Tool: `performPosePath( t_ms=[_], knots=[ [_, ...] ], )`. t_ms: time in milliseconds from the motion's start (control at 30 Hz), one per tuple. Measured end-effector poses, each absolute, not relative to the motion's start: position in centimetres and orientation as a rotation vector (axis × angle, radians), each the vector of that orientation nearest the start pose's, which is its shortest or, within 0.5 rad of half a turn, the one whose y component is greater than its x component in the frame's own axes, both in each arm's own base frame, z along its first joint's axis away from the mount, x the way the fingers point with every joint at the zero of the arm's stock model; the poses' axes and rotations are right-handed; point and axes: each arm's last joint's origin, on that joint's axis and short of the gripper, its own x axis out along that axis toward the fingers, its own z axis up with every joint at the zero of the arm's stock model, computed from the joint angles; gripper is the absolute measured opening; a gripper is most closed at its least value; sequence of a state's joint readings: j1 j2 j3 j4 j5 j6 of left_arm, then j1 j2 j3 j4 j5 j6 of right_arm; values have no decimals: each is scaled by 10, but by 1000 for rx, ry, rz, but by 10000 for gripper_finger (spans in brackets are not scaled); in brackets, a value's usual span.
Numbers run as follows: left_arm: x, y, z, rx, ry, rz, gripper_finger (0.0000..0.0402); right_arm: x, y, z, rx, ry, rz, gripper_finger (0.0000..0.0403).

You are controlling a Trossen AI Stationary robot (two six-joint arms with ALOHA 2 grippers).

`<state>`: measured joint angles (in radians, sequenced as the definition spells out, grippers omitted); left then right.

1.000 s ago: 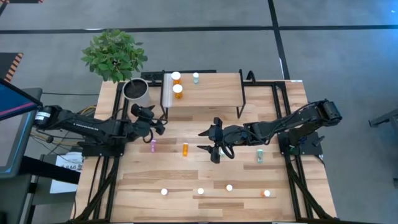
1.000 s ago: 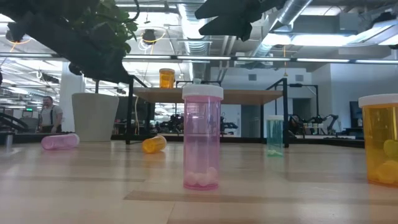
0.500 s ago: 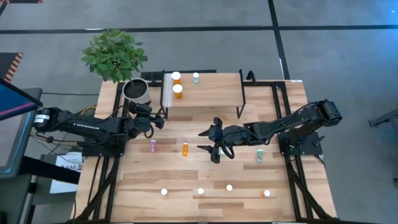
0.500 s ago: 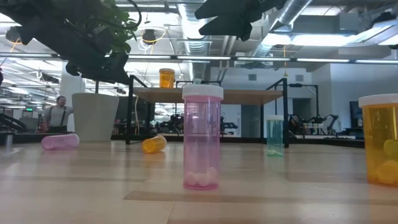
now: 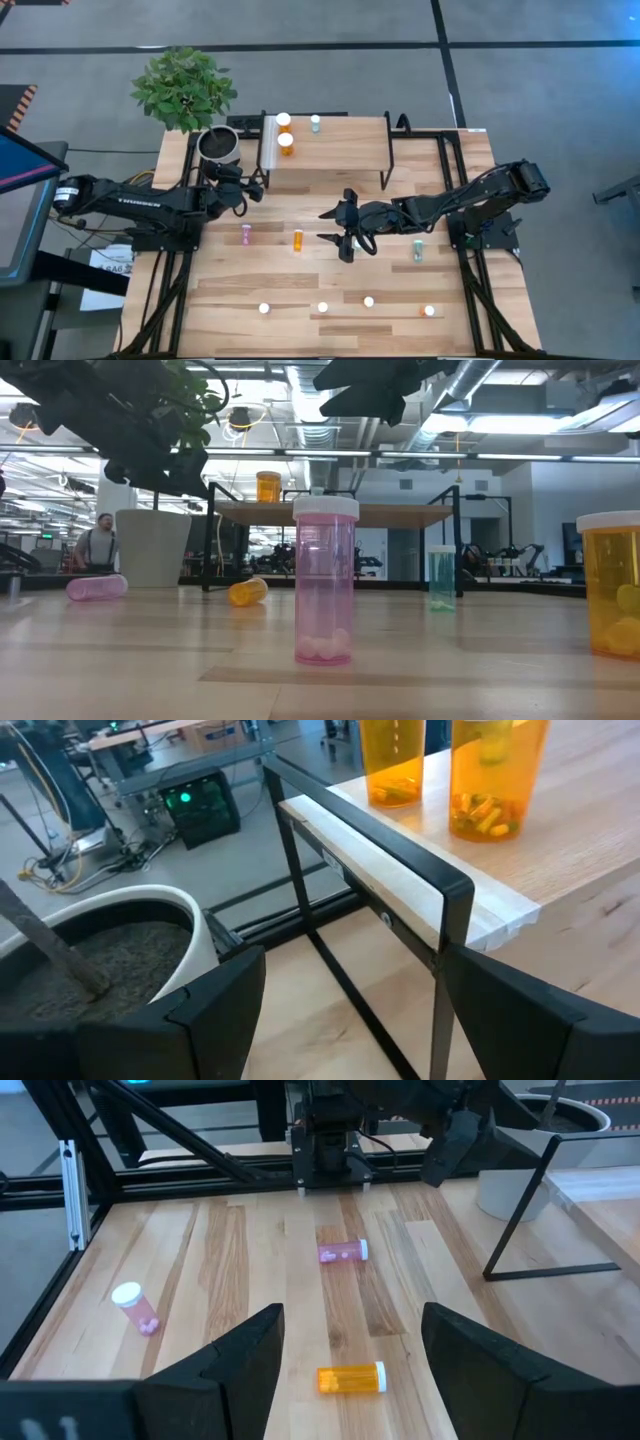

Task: Pick and place medicine bottles onto shelf by color
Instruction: Adjust the shelf

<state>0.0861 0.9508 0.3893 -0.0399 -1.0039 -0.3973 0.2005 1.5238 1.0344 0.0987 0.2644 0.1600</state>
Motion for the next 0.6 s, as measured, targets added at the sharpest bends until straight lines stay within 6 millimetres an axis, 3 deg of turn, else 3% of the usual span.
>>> performPosePath(
  t_ms=[600],
  knots=[
    [172,40,191,-75,348,1135,290,335,60,269,71,374,-94,260]
  ],
)
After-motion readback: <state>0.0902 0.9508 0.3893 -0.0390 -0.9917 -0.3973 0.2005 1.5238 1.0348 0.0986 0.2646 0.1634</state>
